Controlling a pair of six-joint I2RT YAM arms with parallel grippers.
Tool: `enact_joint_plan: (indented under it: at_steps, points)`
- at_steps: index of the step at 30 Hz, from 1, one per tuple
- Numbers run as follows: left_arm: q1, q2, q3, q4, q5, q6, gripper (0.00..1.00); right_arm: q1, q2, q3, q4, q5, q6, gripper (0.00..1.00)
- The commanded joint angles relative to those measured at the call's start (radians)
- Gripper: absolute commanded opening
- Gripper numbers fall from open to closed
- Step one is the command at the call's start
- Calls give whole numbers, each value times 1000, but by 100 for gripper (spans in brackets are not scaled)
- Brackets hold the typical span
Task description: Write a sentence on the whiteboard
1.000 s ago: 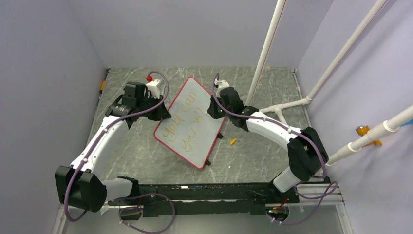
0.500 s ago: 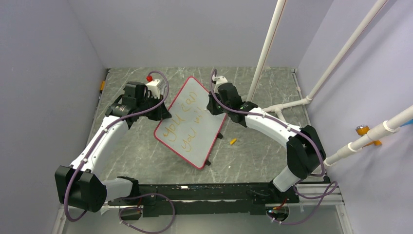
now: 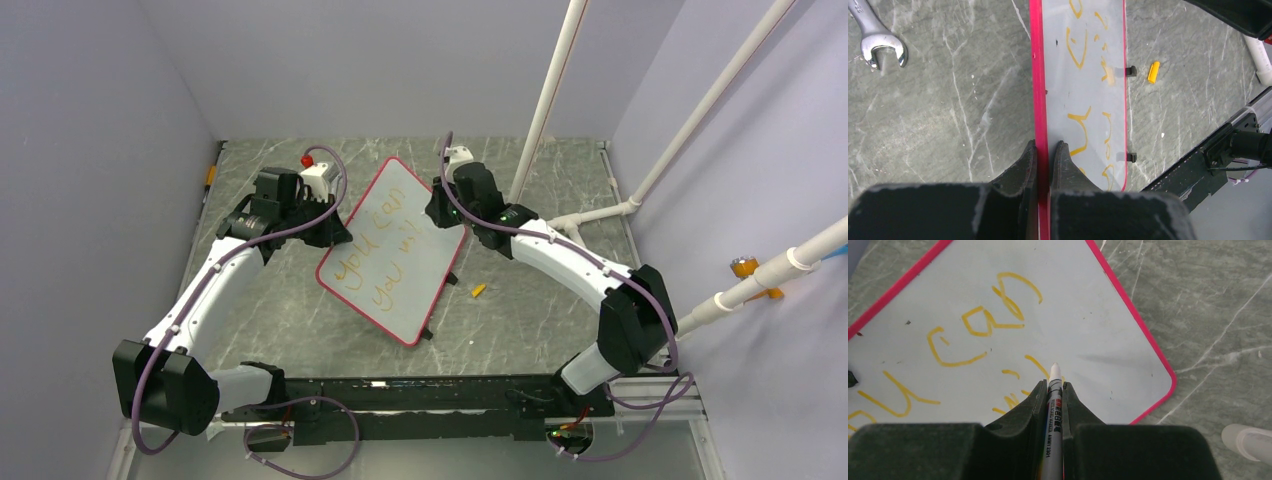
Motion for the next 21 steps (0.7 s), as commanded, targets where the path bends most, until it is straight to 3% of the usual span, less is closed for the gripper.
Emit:
enact_joint_plan:
  at_steps: [1,21]
  points:
    - [-3,-11,0,20,-130,104,0,-9,9,61,33,0,22,0]
    - [-5,-12,1,20,-125,105,0,-20,102,122,52,-64,57,0]
